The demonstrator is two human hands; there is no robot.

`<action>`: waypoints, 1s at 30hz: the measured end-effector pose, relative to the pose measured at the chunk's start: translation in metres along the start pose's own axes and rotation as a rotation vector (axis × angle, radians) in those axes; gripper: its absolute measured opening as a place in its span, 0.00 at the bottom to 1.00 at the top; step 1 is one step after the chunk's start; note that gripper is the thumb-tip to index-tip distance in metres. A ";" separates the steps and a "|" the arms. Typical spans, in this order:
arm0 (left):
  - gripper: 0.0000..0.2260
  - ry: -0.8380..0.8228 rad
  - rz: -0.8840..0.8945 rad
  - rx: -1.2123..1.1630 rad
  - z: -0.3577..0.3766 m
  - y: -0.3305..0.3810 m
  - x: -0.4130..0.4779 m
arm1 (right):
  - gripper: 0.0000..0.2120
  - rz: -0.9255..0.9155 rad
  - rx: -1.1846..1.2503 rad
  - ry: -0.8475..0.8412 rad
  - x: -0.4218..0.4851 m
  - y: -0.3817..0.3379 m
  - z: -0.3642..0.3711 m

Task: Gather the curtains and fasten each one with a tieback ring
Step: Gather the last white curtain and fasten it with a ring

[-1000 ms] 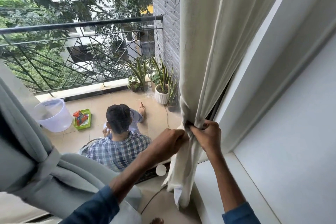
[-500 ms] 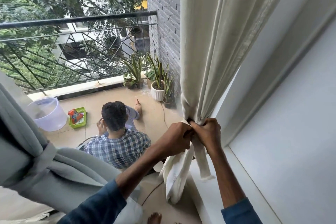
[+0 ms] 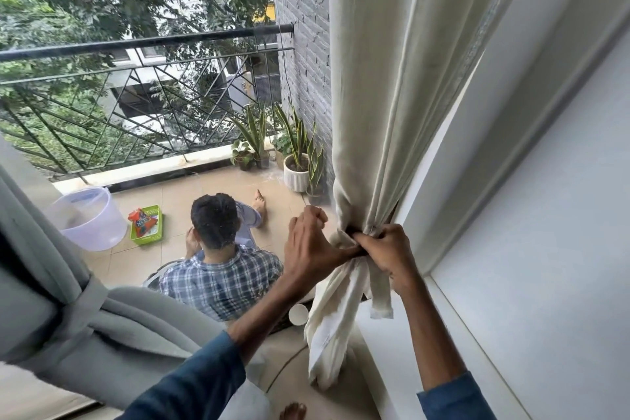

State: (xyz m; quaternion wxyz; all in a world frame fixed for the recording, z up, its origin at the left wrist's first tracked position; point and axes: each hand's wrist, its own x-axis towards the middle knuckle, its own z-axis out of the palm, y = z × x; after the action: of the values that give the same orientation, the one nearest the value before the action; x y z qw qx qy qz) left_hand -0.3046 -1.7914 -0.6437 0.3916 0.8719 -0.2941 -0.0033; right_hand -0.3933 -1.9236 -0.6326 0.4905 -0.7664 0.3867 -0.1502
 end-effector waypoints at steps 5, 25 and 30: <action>0.25 -0.279 0.094 -0.226 0.007 0.007 0.014 | 0.18 0.031 0.196 -0.257 -0.002 0.004 0.005; 0.16 -0.264 -0.078 -0.605 0.011 0.005 0.027 | 0.17 -0.433 -0.102 0.080 0.003 0.027 0.004; 0.14 -0.250 -0.022 -0.632 0.003 0.006 0.028 | 0.10 -0.440 0.027 -0.013 0.008 0.033 -0.013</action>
State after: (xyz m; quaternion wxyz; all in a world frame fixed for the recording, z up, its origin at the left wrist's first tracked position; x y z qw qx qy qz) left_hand -0.2849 -1.8110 -0.6358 0.6032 0.7035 -0.3149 -0.2051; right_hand -0.4107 -1.9453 -0.6566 0.4584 -0.8267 0.2049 -0.2540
